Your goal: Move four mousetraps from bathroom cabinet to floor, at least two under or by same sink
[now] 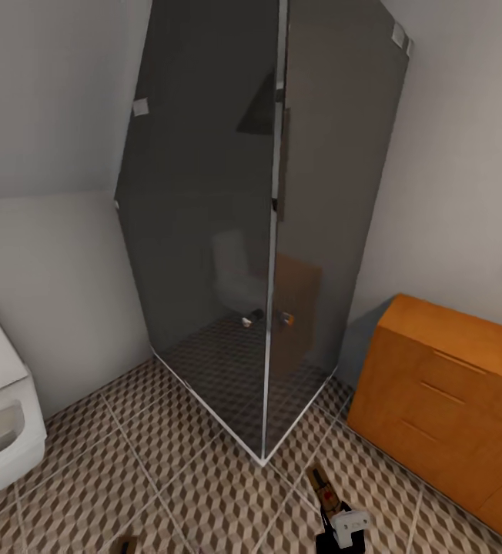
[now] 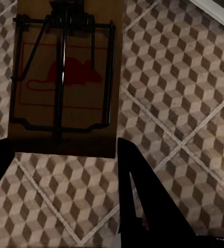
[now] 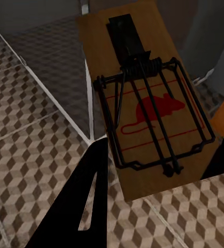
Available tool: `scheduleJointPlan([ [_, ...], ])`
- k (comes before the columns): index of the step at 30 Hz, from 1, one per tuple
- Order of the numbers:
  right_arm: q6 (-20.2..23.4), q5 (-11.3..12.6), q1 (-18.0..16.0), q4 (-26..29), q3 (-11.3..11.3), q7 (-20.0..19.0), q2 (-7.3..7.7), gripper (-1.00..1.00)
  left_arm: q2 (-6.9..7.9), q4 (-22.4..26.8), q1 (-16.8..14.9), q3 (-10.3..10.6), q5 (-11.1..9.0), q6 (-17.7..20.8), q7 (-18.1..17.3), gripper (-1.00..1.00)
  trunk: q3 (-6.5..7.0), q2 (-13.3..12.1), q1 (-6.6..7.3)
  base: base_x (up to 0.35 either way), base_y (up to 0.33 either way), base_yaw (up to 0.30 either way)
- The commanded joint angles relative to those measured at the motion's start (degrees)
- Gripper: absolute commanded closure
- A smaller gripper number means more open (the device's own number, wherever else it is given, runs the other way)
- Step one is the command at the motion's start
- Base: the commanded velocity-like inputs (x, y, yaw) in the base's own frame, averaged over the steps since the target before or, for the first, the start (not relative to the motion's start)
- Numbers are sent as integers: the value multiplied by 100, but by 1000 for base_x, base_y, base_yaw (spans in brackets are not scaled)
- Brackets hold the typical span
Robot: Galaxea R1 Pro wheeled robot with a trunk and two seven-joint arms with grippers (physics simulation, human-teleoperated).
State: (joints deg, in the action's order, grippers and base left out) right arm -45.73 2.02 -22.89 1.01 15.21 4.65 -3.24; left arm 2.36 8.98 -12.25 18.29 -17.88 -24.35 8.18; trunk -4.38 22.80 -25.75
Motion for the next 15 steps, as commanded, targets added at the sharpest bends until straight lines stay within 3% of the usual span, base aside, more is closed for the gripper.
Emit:
scheduleJointPlan([
  [1,-15,27,-5,-4,52,35,-1,100,2,-1,-5,52,-14,-8,53,100,-13,12,-3,0,0,243],
  [15,-15,27,-5,-4,52,35,-1,100,2,3,-5,52,-14,-8,52,100,-13,12,-3,0,0,243],
])
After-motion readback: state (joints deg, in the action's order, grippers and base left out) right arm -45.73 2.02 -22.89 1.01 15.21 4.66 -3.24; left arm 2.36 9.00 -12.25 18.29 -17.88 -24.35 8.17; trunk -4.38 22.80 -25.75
